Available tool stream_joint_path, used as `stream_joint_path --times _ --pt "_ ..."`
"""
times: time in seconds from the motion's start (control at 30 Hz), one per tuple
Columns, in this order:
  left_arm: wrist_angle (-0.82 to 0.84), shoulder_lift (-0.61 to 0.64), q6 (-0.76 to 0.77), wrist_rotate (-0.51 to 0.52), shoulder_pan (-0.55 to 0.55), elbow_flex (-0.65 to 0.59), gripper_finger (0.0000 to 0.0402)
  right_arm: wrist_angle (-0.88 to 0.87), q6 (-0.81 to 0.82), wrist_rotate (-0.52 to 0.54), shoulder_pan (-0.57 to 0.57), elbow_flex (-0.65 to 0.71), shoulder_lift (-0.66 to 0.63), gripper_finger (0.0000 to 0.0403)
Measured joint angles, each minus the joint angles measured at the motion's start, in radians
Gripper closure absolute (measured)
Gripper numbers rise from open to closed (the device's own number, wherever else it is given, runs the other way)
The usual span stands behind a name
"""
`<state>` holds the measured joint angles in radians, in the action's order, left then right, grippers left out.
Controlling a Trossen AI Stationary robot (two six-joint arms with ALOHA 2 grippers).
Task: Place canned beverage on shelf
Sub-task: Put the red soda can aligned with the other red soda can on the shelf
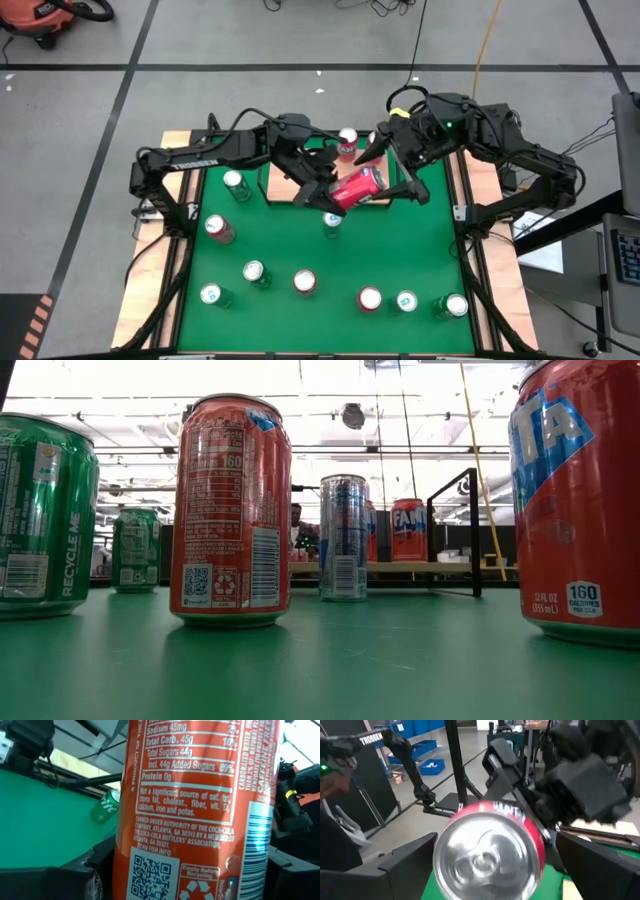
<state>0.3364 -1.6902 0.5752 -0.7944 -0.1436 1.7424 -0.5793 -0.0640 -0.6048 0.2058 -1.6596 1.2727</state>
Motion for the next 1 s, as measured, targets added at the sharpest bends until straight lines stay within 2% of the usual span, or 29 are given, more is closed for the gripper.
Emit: stream_joint_path --times 0.13,0.43,0.67,0.87,1.0 --pt "-0.015 -0.007 0.0 -0.026 -0.001 0.0 0.0118 -0.003 0.0 0.001 -0.001 0.0 0.001 0.002" --pt "-0.01 -0.007 0.004 -0.035 -0.002 0.0 0.0109 -0.017 -0.001 -0.001 -0.006 0.0 0.001 0.0111" --pt "-0.015 -0.007 0.067 -0.021 0.0 -0.001 0.0106 -0.022 0.037 0.005 -0.006 0.0 0.0 0.0105" --pt "-0.023 -0.002 0.09 0.061 -0.003 0.0 0.0102 -0.031 0.066 0.04 -0.005 0.0 -0.008 0.0108" --pt "-0.017 -0.002 0.063 0.139 -0.003 0.0 0.0073 -0.04 0.13 0.083 -0.003 0.0 -0.007 0.0109"
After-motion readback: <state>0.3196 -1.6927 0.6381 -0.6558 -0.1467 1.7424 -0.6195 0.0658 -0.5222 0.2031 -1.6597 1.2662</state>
